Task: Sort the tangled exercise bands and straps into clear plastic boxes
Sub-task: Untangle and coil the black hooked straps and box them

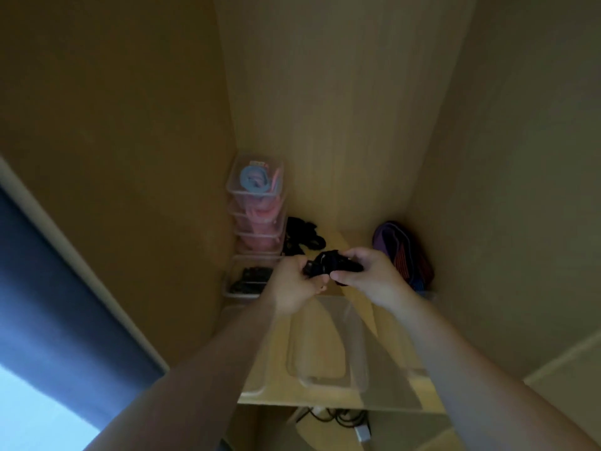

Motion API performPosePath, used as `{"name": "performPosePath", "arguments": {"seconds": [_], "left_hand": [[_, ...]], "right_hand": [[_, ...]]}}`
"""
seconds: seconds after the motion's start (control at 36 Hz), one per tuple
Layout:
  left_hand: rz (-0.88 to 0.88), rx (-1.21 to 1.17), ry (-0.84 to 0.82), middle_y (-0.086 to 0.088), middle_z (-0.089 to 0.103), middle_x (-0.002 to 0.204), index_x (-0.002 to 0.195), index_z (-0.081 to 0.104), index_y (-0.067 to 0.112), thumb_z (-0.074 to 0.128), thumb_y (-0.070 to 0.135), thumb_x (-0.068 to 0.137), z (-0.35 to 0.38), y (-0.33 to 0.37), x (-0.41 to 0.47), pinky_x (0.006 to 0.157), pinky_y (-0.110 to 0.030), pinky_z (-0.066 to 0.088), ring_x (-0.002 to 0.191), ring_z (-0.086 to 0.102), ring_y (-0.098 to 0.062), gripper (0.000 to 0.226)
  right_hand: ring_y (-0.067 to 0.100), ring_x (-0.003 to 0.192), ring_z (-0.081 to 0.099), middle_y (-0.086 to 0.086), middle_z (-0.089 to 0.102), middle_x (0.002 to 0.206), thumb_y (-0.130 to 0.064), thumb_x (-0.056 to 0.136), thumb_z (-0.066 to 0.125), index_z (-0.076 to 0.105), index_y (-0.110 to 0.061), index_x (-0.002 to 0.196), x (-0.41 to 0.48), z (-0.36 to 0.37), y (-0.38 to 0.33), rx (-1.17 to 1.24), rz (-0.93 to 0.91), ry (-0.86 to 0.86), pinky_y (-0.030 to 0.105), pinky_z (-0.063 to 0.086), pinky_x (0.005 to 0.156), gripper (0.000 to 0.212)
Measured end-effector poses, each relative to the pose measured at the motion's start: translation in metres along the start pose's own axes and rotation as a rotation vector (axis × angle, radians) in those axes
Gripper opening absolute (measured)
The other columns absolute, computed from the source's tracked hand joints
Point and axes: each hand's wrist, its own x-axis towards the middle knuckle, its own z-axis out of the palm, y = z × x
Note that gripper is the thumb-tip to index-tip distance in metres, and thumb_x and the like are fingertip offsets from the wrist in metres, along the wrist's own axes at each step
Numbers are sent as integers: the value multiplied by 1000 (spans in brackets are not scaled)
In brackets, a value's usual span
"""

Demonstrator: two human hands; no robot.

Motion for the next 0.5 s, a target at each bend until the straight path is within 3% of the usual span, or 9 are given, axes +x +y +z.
{"name": "performPosePath", "arguments": {"seconds": [0.08, 0.17, 0.28, 0.42, 0.5], "left_hand": [[-16, 87, -82, -8, 66, 72, 86, 69, -1, 76, 18, 79, -1, -10, -14, 60, -26, 42, 61, 59, -9, 21], [-13, 108, -136, -17, 69, 79, 88, 70, -1, 81, 16, 74, 4, -20, -27, 64, -28, 43, 67, 60, -13, 24], [10, 215, -110, 5, 61, 81, 89, 56, 20, 84, 17, 70, 15, -28, -41, 68, -27, 47, 73, 59, -10, 33], [70, 319, -134, -6, 68, 96, 104, 54, 12, 83, 14, 69, 20, -29, -58, 79, -39, 55, 87, 66, -21, 45], [103, 425, -93, -2, 69, 96, 109, 57, 13, 82, 20, 71, 20, -29, -61, 74, -33, 53, 86, 65, -17, 46]], "right_hand": [[19, 108, 62, 5, 65, 116, -16, 75, 81, 63, -12, 120, -21, 4, 16, -65, 35, -2, 42, 50, 97, 48], [19, 107, 62, 5, 65, 115, -16, 76, 80, 60, -16, 124, -40, 11, 29, -115, 62, 1, 43, 50, 97, 52], [24, 102, 63, 9, 64, 111, -17, 75, 80, 60, -17, 122, -55, 16, 41, -165, 100, -12, 48, 50, 95, 51], [21, 103, 63, 7, 66, 112, -17, 77, 79, 60, -17, 120, -68, 17, 46, -230, 69, -35, 39, 51, 94, 47], [20, 102, 63, 5, 66, 111, -22, 77, 79, 60, -19, 122, -64, 17, 48, -298, 34, -50, 35, 51, 91, 50]]}}
